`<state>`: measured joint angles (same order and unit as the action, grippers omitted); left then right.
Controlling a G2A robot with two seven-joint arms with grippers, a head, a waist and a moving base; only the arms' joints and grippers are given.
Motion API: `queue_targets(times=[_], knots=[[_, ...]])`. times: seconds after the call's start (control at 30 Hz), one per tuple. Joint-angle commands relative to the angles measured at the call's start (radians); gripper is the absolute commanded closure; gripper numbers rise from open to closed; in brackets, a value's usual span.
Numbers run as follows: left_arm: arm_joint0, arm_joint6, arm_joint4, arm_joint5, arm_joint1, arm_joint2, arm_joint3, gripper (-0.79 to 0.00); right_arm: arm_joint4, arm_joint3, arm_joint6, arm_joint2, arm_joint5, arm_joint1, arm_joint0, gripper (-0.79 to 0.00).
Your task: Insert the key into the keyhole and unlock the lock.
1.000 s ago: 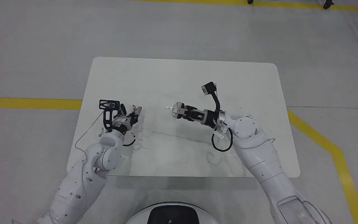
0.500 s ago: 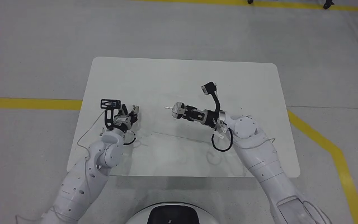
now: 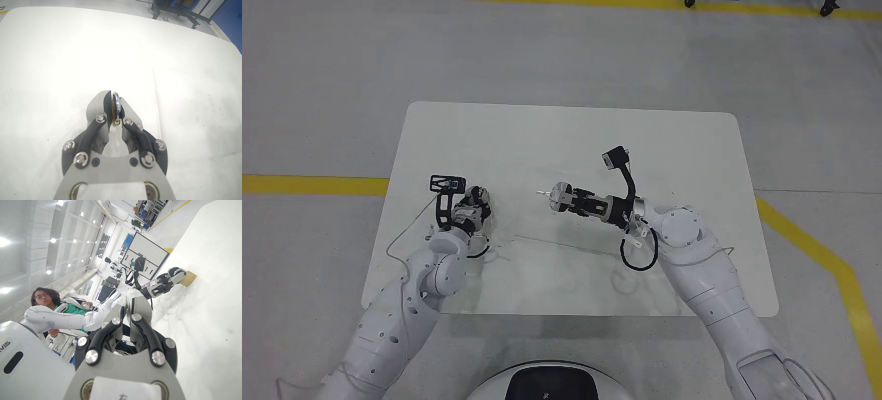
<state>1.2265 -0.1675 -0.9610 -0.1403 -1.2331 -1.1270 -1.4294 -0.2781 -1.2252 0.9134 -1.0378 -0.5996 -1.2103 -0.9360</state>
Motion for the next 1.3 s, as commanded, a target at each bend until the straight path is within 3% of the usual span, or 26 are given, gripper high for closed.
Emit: queue_targets(times=[0.0,0.2,0.37,0.57,0.8,0.97,1.27], knots=[[0.004,-0.005,-0.004,0.003,0.000,-0.005,-0.004,0.000,0.000,0.000,0.000,0.000,0.000,0.000,0.000,0.000],[0.027,-0.040,-0.019,0.032,0.005,-0.031,-0.035,0.000,0.000,0.000,0.000,0.000,0.000,0.000,0.000,0.000],[0.053,-0.074,0.061,0.083,0.011,-0.088,-0.072,0.000,0.000,0.000,0.000,0.000,0.000,0.000,0.000,0.000],[0.110,-0.147,0.397,0.253,0.021,-0.227,-0.138,0.000,0.000,0.000,0.000,0.000,0.000,0.000,0.000,0.000],[0.119,-0.457,0.909,0.394,0.034,-0.351,-0.115,0.000,0.000,0.000,0.000,0.000,0.000,0.000,0.000,0.000],[0.095,-0.615,1.125,0.397,0.041,-0.382,-0.068,0.000,0.000,0.000,0.000,0.000,0.000,0.000,0.000,0.000],[0.029,-0.773,1.376,0.320,0.042,-0.375,0.033,0.000,0.000,0.000,0.000,0.000,0.000,0.000,0.000,0.000]])
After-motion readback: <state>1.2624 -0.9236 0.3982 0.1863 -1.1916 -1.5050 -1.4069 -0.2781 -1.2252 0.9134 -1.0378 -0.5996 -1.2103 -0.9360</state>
